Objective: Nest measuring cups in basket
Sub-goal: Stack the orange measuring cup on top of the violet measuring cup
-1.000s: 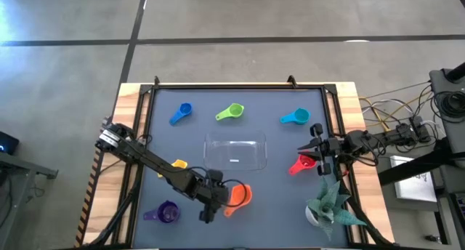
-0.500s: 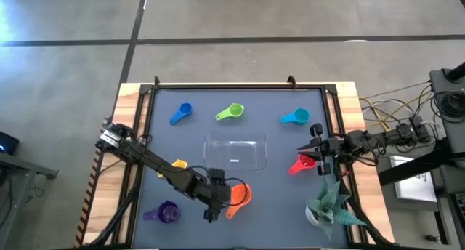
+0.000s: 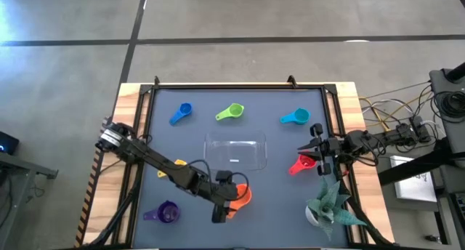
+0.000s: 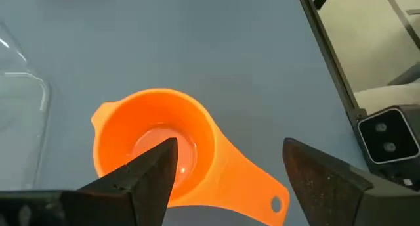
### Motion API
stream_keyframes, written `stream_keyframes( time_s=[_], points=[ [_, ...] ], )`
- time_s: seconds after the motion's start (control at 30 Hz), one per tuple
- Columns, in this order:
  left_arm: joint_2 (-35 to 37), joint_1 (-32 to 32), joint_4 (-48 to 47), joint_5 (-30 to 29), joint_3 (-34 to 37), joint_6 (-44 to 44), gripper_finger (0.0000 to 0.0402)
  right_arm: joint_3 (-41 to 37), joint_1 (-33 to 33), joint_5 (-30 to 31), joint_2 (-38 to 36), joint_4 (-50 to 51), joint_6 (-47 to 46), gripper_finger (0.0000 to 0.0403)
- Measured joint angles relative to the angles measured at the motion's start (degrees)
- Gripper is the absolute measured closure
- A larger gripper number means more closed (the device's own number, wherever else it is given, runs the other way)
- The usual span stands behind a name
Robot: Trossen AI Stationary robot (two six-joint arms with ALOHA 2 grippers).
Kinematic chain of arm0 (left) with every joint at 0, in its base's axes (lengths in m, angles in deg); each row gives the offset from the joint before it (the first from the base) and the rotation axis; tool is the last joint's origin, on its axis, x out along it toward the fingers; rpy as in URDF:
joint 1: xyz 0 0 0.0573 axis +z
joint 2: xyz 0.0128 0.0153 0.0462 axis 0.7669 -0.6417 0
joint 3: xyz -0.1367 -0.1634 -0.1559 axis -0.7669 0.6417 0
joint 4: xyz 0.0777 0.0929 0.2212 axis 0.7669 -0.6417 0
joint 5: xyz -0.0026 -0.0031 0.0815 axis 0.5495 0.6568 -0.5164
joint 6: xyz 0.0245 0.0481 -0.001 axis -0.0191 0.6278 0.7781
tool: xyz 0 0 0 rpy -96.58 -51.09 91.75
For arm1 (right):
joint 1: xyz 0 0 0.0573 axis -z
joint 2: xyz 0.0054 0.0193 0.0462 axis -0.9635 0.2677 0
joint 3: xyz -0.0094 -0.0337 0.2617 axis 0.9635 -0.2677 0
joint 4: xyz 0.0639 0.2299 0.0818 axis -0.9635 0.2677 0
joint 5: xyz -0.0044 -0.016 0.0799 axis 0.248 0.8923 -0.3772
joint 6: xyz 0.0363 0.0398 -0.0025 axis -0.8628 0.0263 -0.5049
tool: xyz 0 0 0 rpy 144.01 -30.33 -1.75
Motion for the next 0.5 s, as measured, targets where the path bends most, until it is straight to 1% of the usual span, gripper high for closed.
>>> stream_keyframes(
  time_s=[0.5],
  points=[
    [-0.8,0.8,0.4,1.5,0.0,0.4,0.0172,0.0,0.0,0.0,0.0,0.0,0.0,0.0355]
  ],
)
